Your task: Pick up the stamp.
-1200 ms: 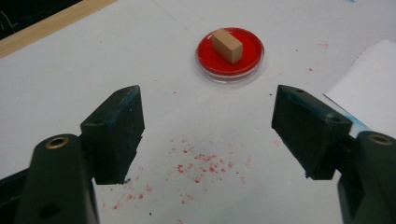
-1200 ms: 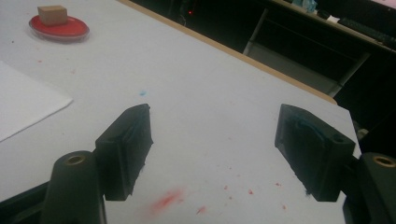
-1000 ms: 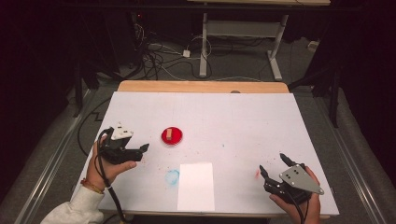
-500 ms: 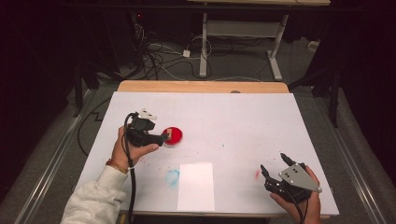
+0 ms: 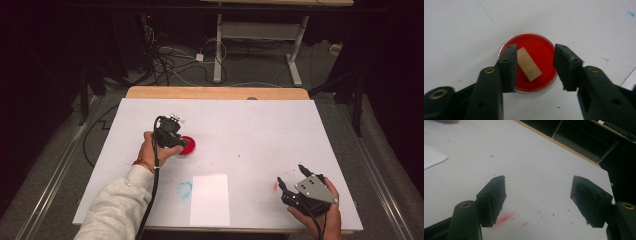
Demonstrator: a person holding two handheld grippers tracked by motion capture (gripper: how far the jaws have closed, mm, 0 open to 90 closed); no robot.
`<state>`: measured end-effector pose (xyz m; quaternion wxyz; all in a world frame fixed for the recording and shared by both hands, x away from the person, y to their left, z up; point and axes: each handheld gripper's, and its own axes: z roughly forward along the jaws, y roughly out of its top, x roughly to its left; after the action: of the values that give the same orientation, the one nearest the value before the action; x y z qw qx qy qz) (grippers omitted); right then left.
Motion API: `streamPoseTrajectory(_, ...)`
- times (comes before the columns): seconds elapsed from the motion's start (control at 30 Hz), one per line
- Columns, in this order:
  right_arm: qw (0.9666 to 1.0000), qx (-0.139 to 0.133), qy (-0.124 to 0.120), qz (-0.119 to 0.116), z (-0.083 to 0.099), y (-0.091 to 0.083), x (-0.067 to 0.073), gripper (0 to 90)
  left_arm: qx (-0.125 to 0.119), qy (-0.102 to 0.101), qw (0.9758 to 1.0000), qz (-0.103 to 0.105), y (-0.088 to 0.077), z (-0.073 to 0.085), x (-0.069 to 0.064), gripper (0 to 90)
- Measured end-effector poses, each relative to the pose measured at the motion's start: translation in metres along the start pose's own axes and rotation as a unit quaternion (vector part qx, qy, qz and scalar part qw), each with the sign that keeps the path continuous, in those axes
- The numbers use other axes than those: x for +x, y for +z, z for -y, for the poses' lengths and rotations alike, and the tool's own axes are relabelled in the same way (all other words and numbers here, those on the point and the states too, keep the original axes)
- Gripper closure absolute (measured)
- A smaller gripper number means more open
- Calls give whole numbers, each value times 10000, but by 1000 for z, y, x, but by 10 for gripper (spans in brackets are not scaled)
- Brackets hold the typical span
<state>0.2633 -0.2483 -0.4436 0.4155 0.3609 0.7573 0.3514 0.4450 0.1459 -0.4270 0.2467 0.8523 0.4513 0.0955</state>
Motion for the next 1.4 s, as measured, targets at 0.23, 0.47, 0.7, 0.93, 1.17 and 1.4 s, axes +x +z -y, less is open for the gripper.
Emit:
streamPoseTrajectory(0.23,9999,-14,-123,35,-2,-1,1,300,109,-3,9999,-59,4,0,0,660)
streamPoseTrajectory(0.47,9998,46,-194,-18,-2,2,3,303,206,-103,9997,-83,10,1,7,674)
streamPoseTrajectory(0.7,9998,43,-213,-37,-2,1,4,311,232,-14,9996,-169,13,0,6,731)
streamPoseTrajectory(0.93,9997,51,-222,-34,-2,1,3,311,334,270,9988,-238,14,-2,4,735)
streamPoseTrajectory(1.17,9997,76,-217,-49,-3,5,3,308,337,334,9987,-164,15,-2,6,736)
streamPoseTrajectory(1.4,9996,108,-240,-41,-4,6,3,308,273,324,9990,-116,15,0,8,735)
